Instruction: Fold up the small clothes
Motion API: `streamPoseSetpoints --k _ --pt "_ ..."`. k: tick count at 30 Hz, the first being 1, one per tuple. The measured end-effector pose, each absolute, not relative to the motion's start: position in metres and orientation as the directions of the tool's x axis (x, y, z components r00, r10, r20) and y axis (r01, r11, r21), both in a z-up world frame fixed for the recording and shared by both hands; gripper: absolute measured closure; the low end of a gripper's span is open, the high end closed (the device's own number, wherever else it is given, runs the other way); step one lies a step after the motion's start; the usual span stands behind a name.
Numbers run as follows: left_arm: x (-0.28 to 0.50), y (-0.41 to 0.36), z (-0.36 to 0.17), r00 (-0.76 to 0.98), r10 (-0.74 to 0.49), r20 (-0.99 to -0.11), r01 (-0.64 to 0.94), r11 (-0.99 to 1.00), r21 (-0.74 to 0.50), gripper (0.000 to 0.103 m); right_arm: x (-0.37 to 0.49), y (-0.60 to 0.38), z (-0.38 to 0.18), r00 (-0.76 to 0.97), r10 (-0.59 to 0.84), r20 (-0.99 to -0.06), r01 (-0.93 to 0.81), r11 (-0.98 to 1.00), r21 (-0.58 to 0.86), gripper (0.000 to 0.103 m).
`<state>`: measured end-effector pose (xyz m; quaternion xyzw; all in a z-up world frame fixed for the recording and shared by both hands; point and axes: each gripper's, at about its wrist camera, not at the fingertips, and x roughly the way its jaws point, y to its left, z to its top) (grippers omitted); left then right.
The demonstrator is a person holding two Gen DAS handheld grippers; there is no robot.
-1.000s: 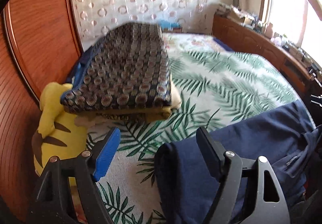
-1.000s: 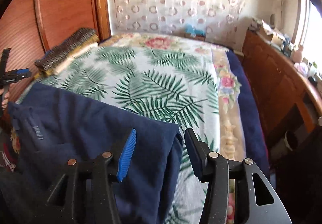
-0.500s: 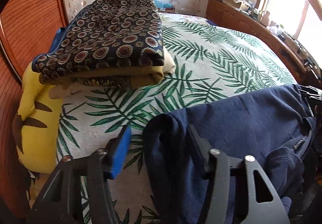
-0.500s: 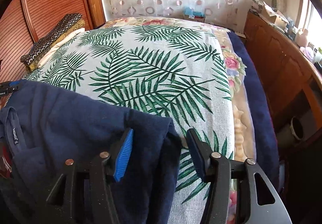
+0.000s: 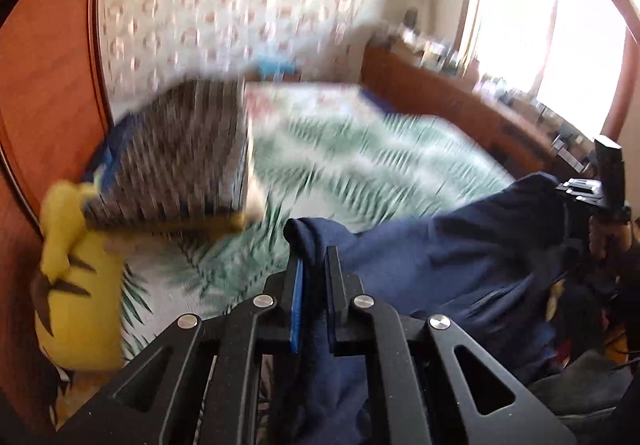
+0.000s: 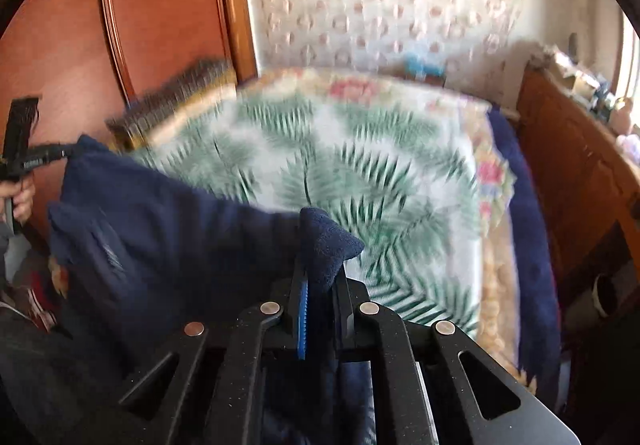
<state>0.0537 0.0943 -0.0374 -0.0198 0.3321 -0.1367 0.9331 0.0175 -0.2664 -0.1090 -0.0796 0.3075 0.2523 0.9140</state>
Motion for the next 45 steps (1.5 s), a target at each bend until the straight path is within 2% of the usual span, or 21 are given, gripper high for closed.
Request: streamPoseSetpoints --k 7,12,19,24,27,31,34,39,41,42,43,44,45 --pt "-0.002 0.088 0.062 0.873 -0.289 -0.392 0.276 0.957 -0.091 0.093 -0.055 -0.294 -0.014 0.819 0.391 -0.420 -0.447 0.894 -0.040 0.095" --pt "-0.024 0.093 0.109 0.912 -0.298 -0.281 0.287 0.954 -0.083 0.093 -0.097 -0.302 0.045 0.866 0.385 -0.318 -0.436 0.894 -0.107 0.095" --pt "-0.043 0.112 0.149 0.944 -0.279 -0.178 0.270 0.960 -0.071 0.093 -0.140 -0.304 0.097 0.901 0.381 -0.209 -0.418 0.890 -0.180 0.095" --pt "-0.031 0.124 0.161 0.959 -0.242 -0.150 0.236 0.970 -0.060 0.093 -0.145 -0.304 0.117 0.910 0.381 -0.161 -0.408 0.890 -0.204 0.095" --pt "0.001 0.126 0.157 0.962 -0.217 -0.164 0.210 0.976 -0.061 0.093 -0.118 -0.294 0.108 0.916 0.360 -0.175 -0.393 0.892 -0.222 0.095" --pt "0.060 0.119 0.132 0.957 -0.180 -0.226 0.171 0.983 -0.058 0.093 -0.065 -0.275 0.089 0.909 0.339 -0.244 -0.392 0.894 -0.218 0.095" --pt "0.113 0.119 0.096 0.944 -0.149 -0.293 0.143 0.989 -0.043 0.093 -0.002 -0.254 0.075 0.897 0.303 -0.322 -0.382 0.898 -0.219 0.095" --pt "0.210 0.107 0.015 0.893 -0.079 -0.442 0.099 0.995 0.022 0.092 0.107 -0.225 0.018 0.856 0.261 -0.445 -0.369 0.913 -0.175 0.095" --pt "0.238 0.102 -0.010 0.861 -0.062 -0.504 0.092 0.995 0.035 0.090 0.143 -0.209 -0.006 0.836 0.240 -0.493 -0.363 0.916 -0.171 0.090" --pt "0.250 0.103 -0.020 0.847 -0.067 -0.528 0.093 0.995 0.024 0.090 0.161 -0.200 -0.016 0.818 0.221 -0.530 -0.357 0.919 -0.166 0.079" --pt "0.254 0.103 -0.026 0.844 -0.063 -0.533 0.087 0.996 0.020 0.083 0.177 -0.195 -0.024 0.806 0.190 -0.560 -0.333 0.929 -0.163 0.075" --pt "0.256 0.102 -0.031 0.843 -0.059 -0.535 0.087 0.996 0.028 0.068 0.186 -0.190 -0.031 0.798 0.171 -0.578 -0.316 0.936 -0.158 0.074" --pt "0.253 0.102 -0.032 0.844 -0.075 -0.530 0.097 0.995 0.013 0.059 0.191 -0.187 -0.037 0.791 0.170 -0.588 -0.314 0.937 -0.152 0.068"
